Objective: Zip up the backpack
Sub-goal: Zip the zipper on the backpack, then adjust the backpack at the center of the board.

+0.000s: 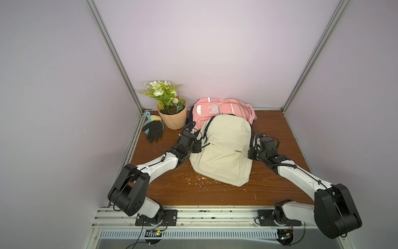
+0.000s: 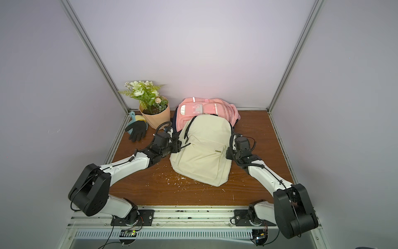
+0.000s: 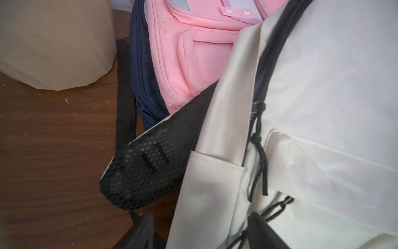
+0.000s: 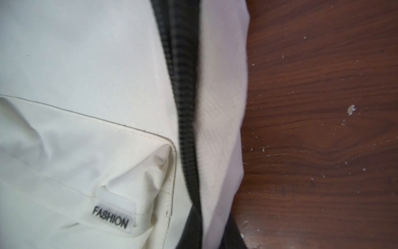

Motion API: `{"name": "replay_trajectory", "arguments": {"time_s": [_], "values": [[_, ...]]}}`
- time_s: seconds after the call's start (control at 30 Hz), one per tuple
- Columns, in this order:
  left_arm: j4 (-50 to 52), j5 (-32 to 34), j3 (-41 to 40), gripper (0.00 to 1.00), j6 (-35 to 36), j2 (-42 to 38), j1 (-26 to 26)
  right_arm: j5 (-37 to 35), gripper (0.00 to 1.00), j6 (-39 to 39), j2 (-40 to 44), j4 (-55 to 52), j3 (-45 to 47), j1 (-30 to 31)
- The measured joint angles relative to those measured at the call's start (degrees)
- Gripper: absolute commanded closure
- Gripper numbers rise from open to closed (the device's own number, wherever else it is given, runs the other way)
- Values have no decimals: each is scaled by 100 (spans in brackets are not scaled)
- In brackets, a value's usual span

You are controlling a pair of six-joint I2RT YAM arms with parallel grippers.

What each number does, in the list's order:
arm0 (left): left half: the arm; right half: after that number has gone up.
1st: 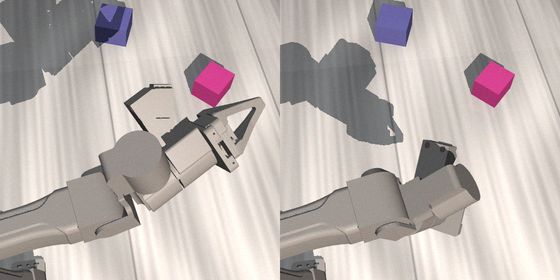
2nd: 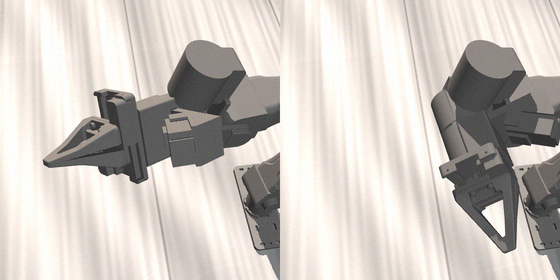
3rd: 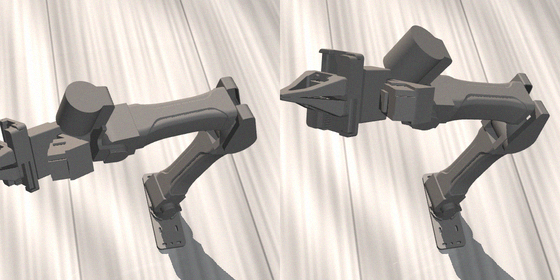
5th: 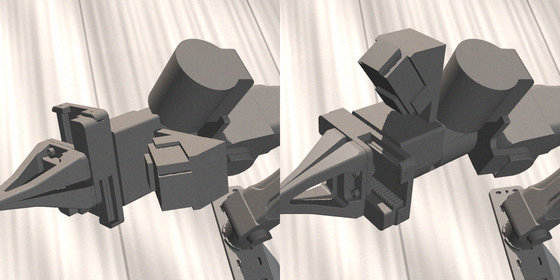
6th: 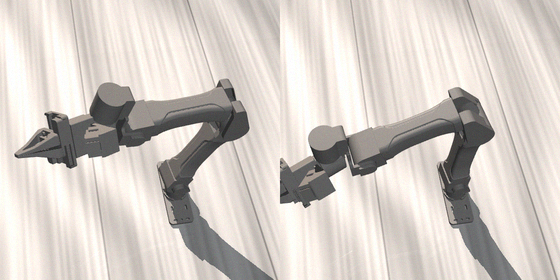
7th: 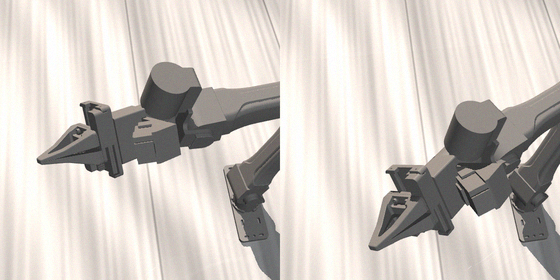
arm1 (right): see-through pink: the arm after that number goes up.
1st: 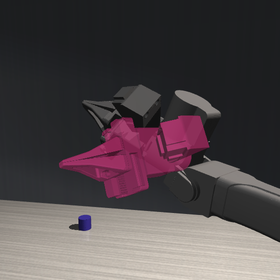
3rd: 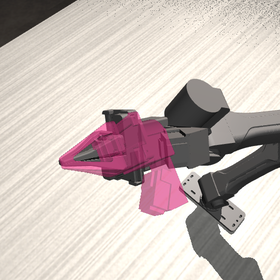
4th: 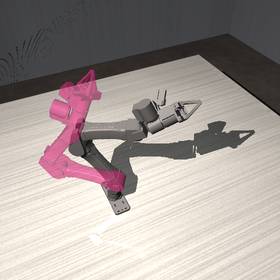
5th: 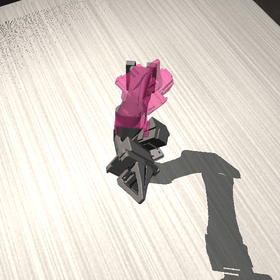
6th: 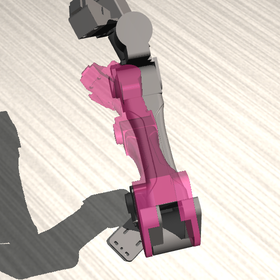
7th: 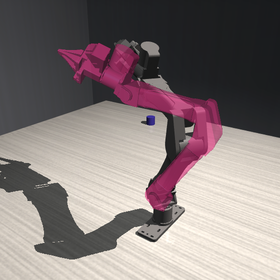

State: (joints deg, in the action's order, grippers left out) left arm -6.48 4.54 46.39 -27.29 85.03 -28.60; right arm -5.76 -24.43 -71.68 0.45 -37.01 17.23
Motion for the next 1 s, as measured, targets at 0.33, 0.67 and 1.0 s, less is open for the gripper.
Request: {"name": "replay_trajectory", "arguments": {"time_s": [0.33,0.67,1.0], "values": [[-330,-647,-2,29,199,616,59,-17,84,-2,-2,-28,0,0],[-715,-1189,-68,76,365,787,61,-111,61,-37,-50,-55,-4,-11],[-748,-597,-507,90,350,131,-382,-494,28,-90,291,-577,-356,-11]]}}
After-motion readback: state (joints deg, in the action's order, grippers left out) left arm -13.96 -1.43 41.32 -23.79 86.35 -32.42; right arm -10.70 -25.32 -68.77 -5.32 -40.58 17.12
